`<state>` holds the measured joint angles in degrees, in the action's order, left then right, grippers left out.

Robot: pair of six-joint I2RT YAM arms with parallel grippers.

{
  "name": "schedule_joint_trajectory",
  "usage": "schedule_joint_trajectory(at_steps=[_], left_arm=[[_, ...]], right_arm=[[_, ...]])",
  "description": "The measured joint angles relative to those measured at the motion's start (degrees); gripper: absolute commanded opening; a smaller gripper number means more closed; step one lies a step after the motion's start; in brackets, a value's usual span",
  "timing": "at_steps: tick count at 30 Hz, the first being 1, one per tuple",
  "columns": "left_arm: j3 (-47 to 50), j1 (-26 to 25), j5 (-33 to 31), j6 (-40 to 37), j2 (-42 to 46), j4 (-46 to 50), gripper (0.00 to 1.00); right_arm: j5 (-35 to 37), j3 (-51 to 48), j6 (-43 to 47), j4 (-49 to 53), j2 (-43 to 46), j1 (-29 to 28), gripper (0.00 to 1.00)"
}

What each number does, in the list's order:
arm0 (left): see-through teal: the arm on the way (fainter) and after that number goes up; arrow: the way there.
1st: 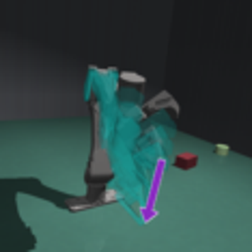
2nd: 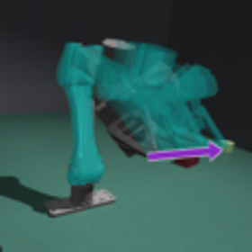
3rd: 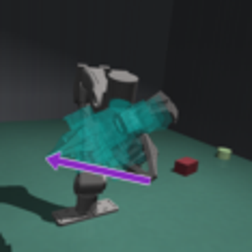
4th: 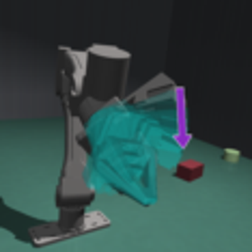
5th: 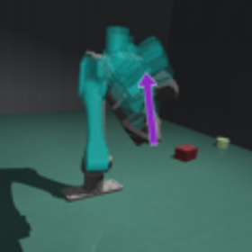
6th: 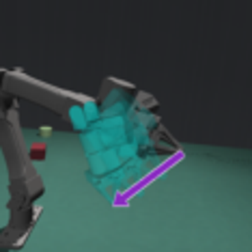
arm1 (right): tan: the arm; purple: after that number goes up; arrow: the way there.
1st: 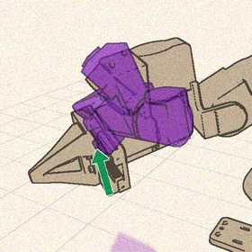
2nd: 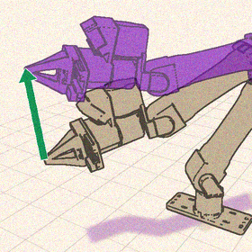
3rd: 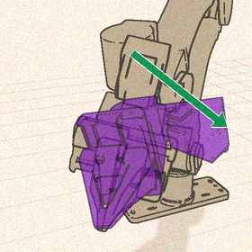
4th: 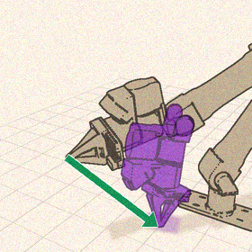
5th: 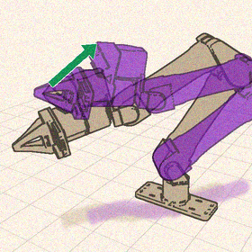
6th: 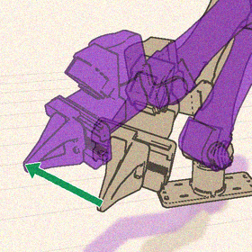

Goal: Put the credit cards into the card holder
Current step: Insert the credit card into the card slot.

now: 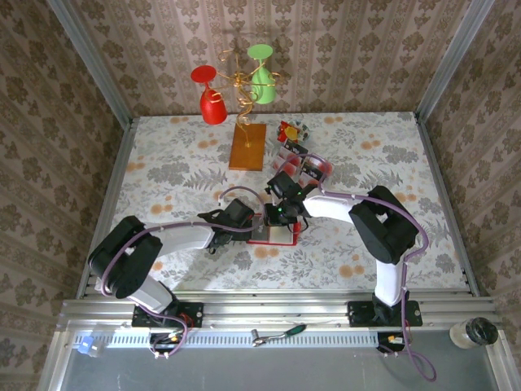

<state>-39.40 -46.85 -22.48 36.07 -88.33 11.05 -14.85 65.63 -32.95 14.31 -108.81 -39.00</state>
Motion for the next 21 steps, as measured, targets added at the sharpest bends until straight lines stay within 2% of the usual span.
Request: schedule_joint_trajectory(at_steps=[5,10,15,21], left_arm=[[1.05,1.97,0.83,-0.04,1.44,0.04,0.99],[2.58,4.94,1.03,-0.5,8.2,3.52,0.99],[1.92,4.33,1.33,-0.72,15.13,5.05,0.99],[-2.56,0.17,1.81,-0.7,14.99,6.51,0.99]], right_arm=[[-0.2,-1.05,0.09,0.94,4.94,0.96,0.16],[0.48,-3.56,1.27,1.33,11.89,3.39,0.17],[2.56,-6.51,2.08,2.62,13.42,4.31,0.17],[3.45,-8.31,2.62,3.26,13.05,4.31,0.17]])
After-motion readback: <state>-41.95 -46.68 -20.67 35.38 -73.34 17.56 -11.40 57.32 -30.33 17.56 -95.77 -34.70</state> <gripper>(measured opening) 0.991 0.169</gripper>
